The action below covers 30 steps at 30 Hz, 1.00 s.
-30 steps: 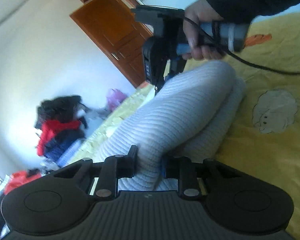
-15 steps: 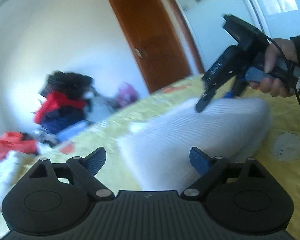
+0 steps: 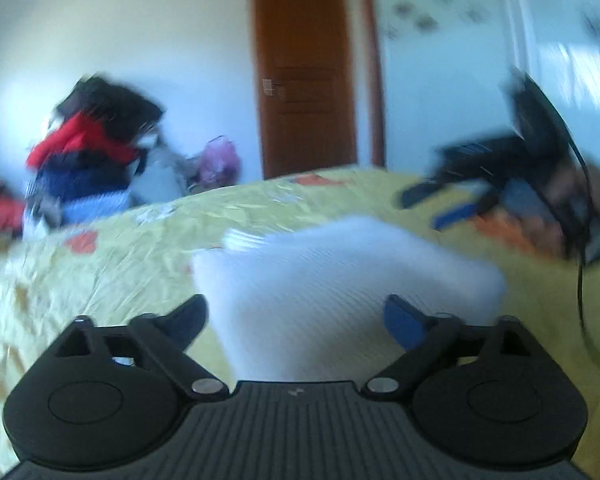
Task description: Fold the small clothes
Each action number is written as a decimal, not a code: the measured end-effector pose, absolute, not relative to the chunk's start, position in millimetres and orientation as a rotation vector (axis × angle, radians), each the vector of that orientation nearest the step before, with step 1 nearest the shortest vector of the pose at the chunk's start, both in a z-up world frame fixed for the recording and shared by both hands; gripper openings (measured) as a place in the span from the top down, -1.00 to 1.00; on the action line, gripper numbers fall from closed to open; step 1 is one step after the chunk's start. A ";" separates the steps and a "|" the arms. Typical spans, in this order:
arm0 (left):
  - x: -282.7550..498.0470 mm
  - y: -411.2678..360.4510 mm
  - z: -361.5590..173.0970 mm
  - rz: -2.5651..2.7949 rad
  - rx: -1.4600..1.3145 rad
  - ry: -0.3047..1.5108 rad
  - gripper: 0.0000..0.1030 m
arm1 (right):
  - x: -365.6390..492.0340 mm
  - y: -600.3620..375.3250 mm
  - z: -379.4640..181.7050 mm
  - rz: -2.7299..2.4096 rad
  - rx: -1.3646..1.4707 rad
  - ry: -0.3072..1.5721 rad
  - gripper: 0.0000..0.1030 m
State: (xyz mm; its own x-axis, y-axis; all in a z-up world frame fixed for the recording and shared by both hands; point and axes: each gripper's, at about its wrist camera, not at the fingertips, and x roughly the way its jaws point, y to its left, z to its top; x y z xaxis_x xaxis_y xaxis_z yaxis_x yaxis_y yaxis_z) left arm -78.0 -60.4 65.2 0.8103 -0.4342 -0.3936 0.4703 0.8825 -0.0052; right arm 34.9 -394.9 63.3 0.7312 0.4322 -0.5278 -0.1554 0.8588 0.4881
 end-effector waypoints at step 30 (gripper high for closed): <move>48.9 41.6 65.2 -0.311 -0.429 0.866 -0.12 | 92.6 -302.7 31.6 0.641 0.610 0.840 -0.02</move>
State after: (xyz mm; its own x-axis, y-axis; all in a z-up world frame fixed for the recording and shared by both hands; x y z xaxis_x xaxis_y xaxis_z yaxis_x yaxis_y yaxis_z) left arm 48.9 41.6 65.2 0.6117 -0.4309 -0.6634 0.0902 0.8711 -0.4827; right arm 92.6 -302.7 31.6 0.5074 0.7195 -0.4741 -0.2672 0.6545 0.7073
